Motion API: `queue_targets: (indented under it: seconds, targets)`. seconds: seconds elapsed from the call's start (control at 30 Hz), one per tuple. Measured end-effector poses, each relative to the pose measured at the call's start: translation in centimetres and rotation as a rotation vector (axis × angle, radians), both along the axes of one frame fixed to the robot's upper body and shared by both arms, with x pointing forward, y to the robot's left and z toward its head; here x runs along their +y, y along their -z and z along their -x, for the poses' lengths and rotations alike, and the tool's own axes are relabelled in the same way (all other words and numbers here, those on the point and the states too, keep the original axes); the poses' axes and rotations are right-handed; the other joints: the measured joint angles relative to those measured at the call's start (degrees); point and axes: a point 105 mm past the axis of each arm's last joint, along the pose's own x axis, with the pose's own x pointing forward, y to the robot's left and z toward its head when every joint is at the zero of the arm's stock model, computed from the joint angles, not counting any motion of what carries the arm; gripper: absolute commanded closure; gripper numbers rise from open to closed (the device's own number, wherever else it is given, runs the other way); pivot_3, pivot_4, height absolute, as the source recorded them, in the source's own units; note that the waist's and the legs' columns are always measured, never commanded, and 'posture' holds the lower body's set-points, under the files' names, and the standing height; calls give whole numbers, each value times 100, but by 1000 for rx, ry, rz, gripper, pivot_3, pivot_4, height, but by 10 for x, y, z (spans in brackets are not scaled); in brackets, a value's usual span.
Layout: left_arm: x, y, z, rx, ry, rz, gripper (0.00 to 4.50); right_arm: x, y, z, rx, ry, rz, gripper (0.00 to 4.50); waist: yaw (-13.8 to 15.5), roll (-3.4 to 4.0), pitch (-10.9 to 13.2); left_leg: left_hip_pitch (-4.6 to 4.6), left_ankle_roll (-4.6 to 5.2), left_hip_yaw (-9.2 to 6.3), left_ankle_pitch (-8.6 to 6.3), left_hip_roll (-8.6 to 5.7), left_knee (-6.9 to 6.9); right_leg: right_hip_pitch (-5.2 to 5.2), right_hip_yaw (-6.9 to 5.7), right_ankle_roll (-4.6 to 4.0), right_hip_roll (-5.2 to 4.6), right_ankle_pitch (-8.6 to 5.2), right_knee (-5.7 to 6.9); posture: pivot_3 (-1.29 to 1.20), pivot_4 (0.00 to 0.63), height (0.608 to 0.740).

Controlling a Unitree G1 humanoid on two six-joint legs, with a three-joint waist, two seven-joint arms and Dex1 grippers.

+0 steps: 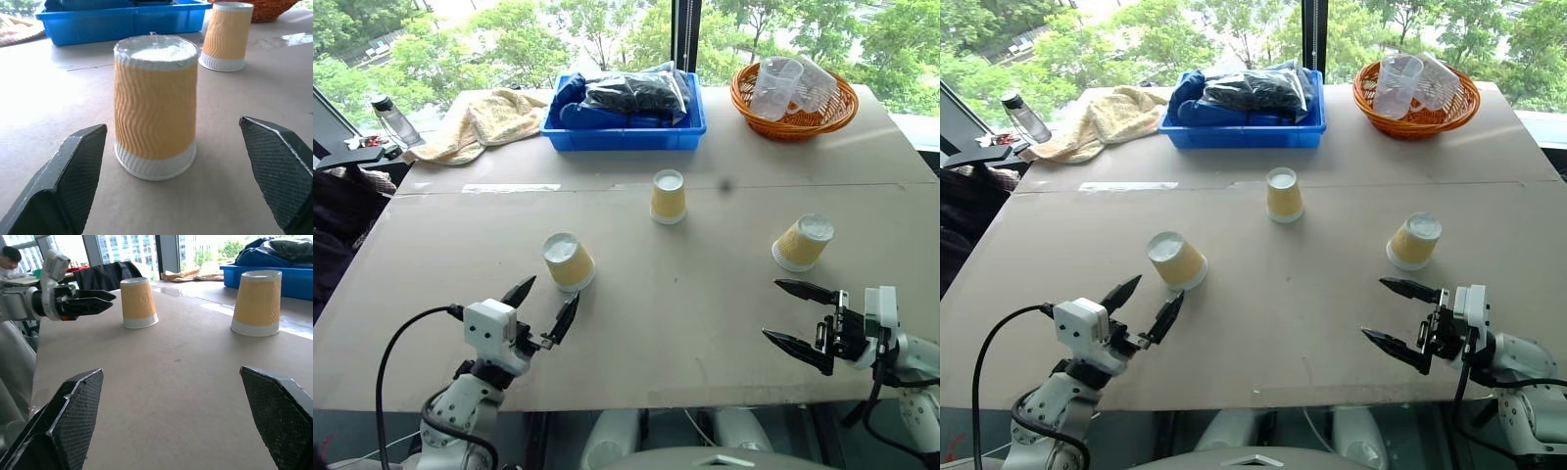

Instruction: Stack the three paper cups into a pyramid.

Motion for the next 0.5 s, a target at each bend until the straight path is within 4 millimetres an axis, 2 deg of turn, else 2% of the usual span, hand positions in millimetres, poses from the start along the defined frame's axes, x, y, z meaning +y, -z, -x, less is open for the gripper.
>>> queue_targets:
  seconds: [0.1,0.23,0.33,0.47,0.5]
  targets:
    - [0,-9,-17,-35,-13,3,0,2,-3,-2,-6,-15,-5,94,25,-2,0,-1,-2,0,1,-1,1,0,0,2,0,1,-1,0,150,740]
    - [-8,-7,-33,-25,41,-50,0,4,-3,-3,-5,-23,-9,94,47,-2,0,-4,-24,0,14,0,-3,-5,0,2,1,1,-1,0,150,740]
    - [-7,-5,-45,-20,48,-74,0,6,-7,-3,-18,-34,-17,94,52,-4,1,-4,-24,0,13,0,0,-4,-1,2,1,1,2,0,150,740]
    - [-7,-5,-51,-25,73,-95,0,6,-10,-2,-22,-38,-39,94,44,-5,2,-5,-24,2,13,-1,0,-4,2,3,1,2,0,0,150,740]
    - [-9,-3,-51,-19,84,-95,553,6,-12,-3,-27,-36,-45,0,47,-5,2,-6,-25,1,14,-1,0,-5,2,3,1,2,0,0,150,740]
